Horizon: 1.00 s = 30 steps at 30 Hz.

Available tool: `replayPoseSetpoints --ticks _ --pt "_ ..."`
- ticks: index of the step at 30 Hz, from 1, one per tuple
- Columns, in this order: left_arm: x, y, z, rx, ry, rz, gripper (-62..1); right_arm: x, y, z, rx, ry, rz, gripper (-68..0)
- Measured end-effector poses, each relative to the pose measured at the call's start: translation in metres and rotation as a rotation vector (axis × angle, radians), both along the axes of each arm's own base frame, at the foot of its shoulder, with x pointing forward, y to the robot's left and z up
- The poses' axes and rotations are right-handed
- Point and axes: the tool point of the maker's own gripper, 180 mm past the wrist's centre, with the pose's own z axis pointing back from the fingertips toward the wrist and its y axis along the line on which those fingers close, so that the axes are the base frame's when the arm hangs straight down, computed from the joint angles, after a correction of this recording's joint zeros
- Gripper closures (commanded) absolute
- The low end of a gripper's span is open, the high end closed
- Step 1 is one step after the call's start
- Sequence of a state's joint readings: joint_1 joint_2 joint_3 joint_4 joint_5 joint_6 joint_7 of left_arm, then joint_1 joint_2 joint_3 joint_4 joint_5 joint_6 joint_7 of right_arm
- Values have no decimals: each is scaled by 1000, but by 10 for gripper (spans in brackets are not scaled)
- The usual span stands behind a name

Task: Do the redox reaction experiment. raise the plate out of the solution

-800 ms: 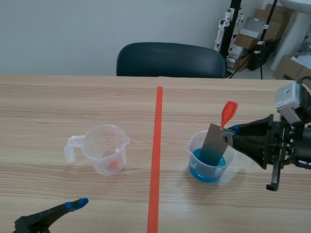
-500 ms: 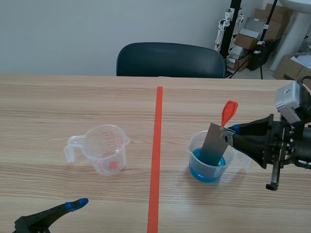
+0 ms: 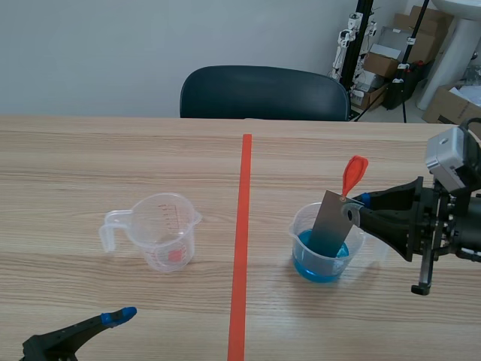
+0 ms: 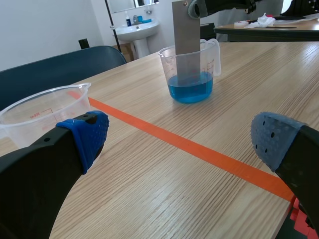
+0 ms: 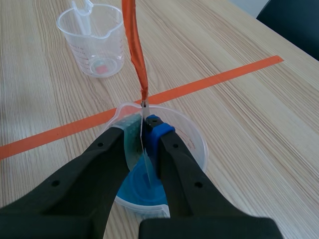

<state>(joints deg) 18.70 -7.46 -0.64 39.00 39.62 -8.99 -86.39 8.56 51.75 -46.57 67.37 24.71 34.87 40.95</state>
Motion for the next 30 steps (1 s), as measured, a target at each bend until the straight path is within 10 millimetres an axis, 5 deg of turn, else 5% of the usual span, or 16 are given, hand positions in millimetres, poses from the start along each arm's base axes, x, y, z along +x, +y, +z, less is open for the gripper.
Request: replayPoseSetpoints --ticks 30 --pt "0 0 0 0 0 0 -602 1 -1 13 70 35 7 -4"
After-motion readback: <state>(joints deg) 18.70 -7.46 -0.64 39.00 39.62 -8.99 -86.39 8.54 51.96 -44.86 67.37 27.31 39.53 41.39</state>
